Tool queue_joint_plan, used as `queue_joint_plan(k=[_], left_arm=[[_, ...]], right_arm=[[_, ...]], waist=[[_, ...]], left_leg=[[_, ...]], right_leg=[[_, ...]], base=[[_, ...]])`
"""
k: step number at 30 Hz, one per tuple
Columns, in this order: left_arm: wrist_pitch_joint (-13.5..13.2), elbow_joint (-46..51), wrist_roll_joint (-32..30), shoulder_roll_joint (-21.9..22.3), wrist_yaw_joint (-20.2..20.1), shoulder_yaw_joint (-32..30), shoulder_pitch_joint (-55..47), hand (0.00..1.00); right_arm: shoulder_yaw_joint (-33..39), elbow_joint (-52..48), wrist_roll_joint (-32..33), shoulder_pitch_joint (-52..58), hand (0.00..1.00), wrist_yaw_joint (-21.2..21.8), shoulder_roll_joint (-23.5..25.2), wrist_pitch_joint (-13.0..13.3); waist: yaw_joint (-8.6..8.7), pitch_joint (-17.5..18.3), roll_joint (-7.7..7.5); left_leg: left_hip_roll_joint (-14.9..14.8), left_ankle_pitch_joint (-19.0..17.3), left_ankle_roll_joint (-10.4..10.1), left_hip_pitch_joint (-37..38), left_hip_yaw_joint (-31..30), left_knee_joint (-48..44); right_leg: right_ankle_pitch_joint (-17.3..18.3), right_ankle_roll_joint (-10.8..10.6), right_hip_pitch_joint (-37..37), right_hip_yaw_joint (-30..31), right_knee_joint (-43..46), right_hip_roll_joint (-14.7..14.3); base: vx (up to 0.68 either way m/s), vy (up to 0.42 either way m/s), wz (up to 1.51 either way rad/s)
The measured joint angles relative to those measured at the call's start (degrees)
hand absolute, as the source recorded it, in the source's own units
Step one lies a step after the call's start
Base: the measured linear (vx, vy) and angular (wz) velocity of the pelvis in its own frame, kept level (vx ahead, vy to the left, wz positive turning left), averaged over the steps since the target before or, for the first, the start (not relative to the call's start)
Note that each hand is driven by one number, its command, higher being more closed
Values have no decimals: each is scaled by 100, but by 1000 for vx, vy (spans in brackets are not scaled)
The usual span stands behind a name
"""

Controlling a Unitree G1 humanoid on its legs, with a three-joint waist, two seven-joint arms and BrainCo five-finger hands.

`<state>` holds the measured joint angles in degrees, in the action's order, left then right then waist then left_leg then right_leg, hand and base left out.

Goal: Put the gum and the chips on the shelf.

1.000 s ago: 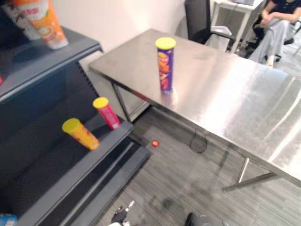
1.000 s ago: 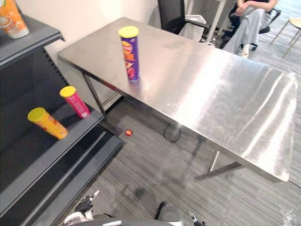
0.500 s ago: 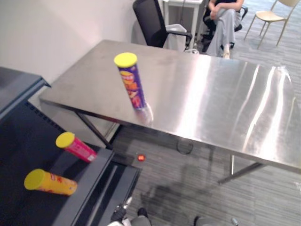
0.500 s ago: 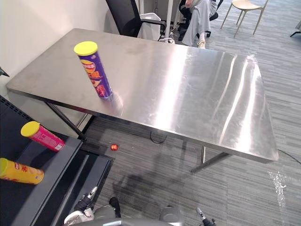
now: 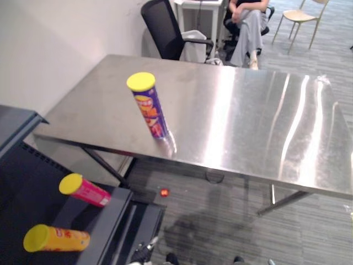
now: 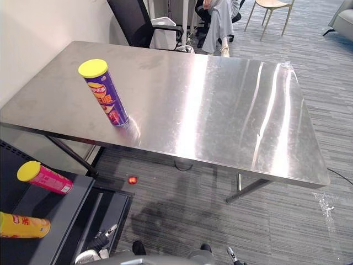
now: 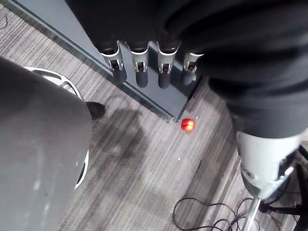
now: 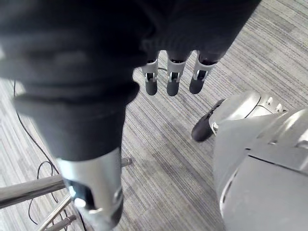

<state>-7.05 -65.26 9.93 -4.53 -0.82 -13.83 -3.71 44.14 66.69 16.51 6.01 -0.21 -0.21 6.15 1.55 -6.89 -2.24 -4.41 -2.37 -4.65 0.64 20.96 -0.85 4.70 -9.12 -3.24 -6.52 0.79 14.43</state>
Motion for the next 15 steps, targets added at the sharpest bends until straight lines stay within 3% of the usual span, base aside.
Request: queue_joint_plan(k=[4, 6, 9, 11, 15], left_arm=[[5, -49, -4, -5, -2, -91, -24, 0], [6, -39, -8, -6, -4, -243, -79, 0], [9, -33, -12, -9, -4, -466, -182, 0], [10, -23, -12, -10, -4, -517, -248, 0], [11, -28, -13, -14, 8, -512, -335, 0]], right_arm=[[905, 123, 49, -148, 0, -86, -270, 0], [1736, 121, 139, -302, 0, -167, -477, 1], [3048, 194, 432, -525, 0, -343, -956, 4], [3596, 165, 708, -633, 0, -444, -1212, 5], [3580, -569, 1134, -827, 0, -785, -1577, 45]], waist=[[-3, 134, -3], [-2, 175, -19], [141, 209, -34], [172, 280, -26], [312, 345, -16]], left_leg=[[40, 90, 1, 90, 15, 239], [76, 109, 3, 187, 42, 371], [118, 117, 16, 264, 42, 528], [125, 126, 27, 260, 62, 593], [124, 124, 32, 333, 86, 623]], right_leg=[[-48, 53, -4, 7, -92, -9], [-78, 76, -8, 38, -128, -8], [-112, 89, 17, 60, -46, -8], [-183, 84, 92, 64, -29, -20], [-206, 82, 175, 103, 164, -27]], base=[[9, 2, -5], [14, 19, -14], [2, 17, -2], [21, 21, -11], [39, 9, -8]])
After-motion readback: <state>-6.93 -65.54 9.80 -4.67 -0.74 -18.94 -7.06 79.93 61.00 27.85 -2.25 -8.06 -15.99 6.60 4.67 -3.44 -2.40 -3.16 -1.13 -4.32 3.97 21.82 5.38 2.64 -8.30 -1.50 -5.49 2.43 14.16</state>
